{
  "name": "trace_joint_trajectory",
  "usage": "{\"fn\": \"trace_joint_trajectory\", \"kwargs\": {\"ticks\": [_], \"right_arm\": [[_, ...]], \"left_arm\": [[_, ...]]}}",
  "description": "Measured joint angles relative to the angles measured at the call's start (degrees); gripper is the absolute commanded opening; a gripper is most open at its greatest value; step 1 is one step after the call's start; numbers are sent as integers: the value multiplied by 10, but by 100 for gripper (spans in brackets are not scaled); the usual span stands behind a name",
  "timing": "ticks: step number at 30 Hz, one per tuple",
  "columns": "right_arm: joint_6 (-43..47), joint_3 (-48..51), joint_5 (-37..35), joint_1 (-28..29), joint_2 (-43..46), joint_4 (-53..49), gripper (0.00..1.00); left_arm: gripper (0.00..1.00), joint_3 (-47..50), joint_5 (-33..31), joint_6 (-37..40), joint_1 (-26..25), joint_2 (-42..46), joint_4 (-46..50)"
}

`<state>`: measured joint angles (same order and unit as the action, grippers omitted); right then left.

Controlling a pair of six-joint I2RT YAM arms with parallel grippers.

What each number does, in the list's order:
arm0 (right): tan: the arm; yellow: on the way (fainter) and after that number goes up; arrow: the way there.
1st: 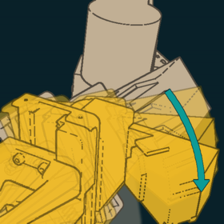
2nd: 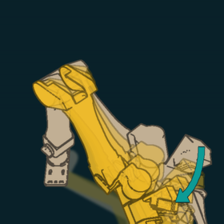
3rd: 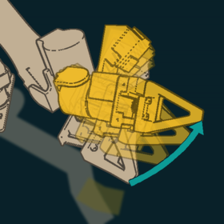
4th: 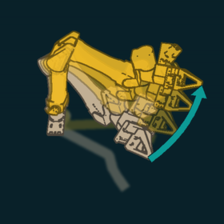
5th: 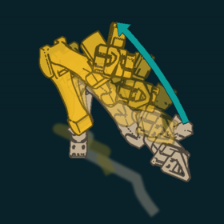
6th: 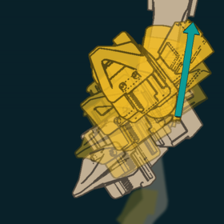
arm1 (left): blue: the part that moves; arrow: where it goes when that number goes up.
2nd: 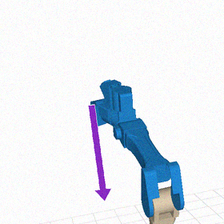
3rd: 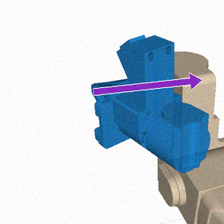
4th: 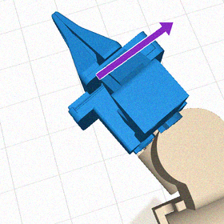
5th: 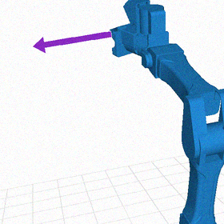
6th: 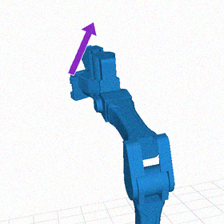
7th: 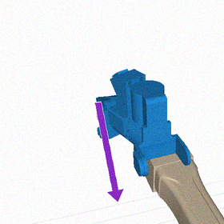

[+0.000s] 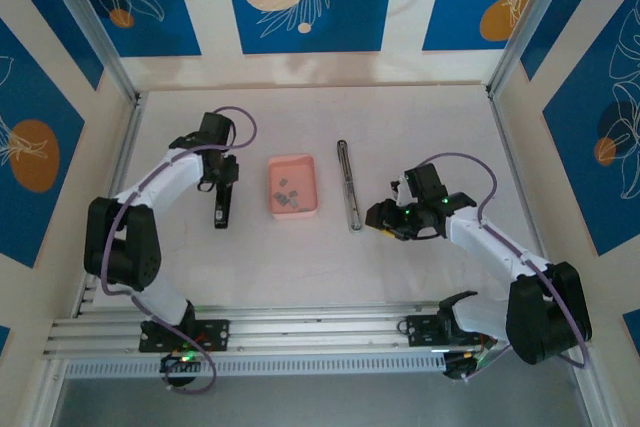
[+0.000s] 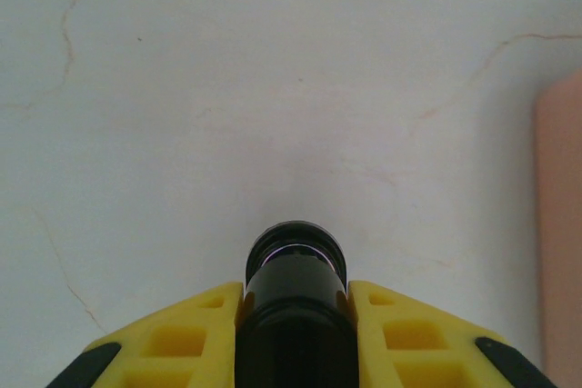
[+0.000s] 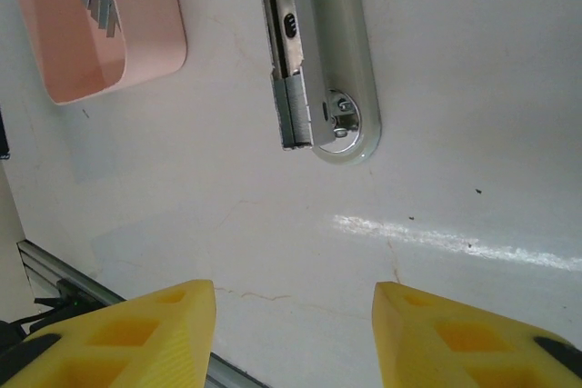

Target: Load the staples into the stapler

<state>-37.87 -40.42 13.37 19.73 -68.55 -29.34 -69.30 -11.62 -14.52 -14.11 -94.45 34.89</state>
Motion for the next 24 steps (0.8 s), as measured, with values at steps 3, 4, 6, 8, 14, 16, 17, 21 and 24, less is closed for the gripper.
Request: {"fn": "trace_joint_trajectory", "kwargs": {"ticks": [3, 4, 6, 8, 14, 16, 17, 21, 24], "right_arm": [[-2, -8, -6, 9, -7, 0, 49], [-3, -10, -9, 11, -9, 1, 49], [-7, -12, -14, 18, -12, 2, 49], [-10, -13, -17, 24, -14, 2, 49], [-20, -16, -30, 39, -16, 1, 49], [-23, -16, -31, 40, -16, 2, 49], [-26, -16, -32, 41, -16, 1, 49], [-31, -19, -38, 44, -17, -1, 49], [-32, -27, -42, 47, -24, -3, 52]], "left_arm": [[1, 10, -21, 0, 0, -10, -28], [2, 13, -26, 0, 0, -14, -37], [4, 19, -33, 0, 0, -21, -59], [6, 25, -35, 0, 0, -29, -79], [8, 27, -33, -2, 0, -64, -116], [9, 27, -30, -2, 0, -76, -122], [11, 27, -30, -2, 0, -79, -125], [20, 27, -24, -2, 0, -80, -136], [30, 27, -19, -2, 0, -81, -138]]}}
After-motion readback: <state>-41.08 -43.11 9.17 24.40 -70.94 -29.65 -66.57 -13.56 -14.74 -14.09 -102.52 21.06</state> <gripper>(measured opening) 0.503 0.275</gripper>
